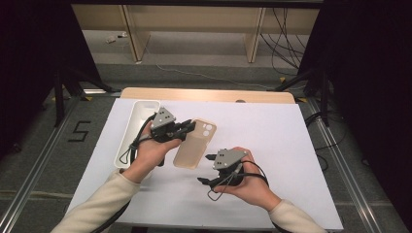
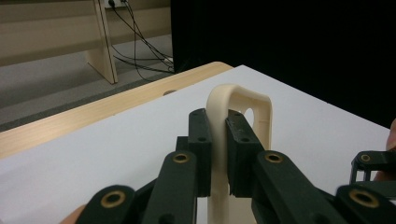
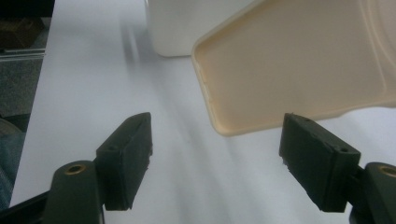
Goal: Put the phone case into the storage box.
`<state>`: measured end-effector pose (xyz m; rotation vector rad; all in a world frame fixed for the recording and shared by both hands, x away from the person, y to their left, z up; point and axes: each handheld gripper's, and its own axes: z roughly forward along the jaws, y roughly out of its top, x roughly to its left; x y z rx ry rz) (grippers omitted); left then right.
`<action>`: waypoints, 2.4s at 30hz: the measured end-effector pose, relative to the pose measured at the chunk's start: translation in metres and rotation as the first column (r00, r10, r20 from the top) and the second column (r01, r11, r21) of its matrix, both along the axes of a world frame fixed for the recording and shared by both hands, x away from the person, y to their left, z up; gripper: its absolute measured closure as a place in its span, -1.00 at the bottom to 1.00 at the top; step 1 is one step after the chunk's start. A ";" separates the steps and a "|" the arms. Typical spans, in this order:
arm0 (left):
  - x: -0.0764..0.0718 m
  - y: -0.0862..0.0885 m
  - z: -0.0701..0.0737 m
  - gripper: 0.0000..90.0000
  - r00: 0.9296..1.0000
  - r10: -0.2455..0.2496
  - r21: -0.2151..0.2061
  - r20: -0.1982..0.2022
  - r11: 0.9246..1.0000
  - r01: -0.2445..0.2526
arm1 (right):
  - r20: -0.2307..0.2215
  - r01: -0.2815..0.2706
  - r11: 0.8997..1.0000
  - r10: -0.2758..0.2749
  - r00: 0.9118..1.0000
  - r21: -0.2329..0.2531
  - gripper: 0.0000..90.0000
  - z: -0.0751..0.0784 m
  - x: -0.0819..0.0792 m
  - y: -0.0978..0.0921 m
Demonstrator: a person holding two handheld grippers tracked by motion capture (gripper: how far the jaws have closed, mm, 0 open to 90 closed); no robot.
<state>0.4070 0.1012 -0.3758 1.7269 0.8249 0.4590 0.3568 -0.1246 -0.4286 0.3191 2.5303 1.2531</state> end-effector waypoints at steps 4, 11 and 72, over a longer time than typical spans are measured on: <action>-0.001 0.002 0.001 0.82 1.000 0.001 -0.009 0.008 1.000 -0.001 | -0.016 0.007 1.000 -0.007 1.000 0.013 -0.43 -0.001 -0.001 -0.004; -0.003 0.004 0.002 0.82 1.000 0.003 -0.015 0.019 1.000 -0.002 | -0.012 0.018 0.999 -0.018 1.000 0.051 -0.45 0.000 -0.001 -0.010; -0.013 0.027 0.006 0.82 0.998 0.035 -0.023 0.055 0.999 -0.033 | -0.010 0.177 0.968 -0.178 0.984 0.176 -0.57 0.001 -0.011 -0.085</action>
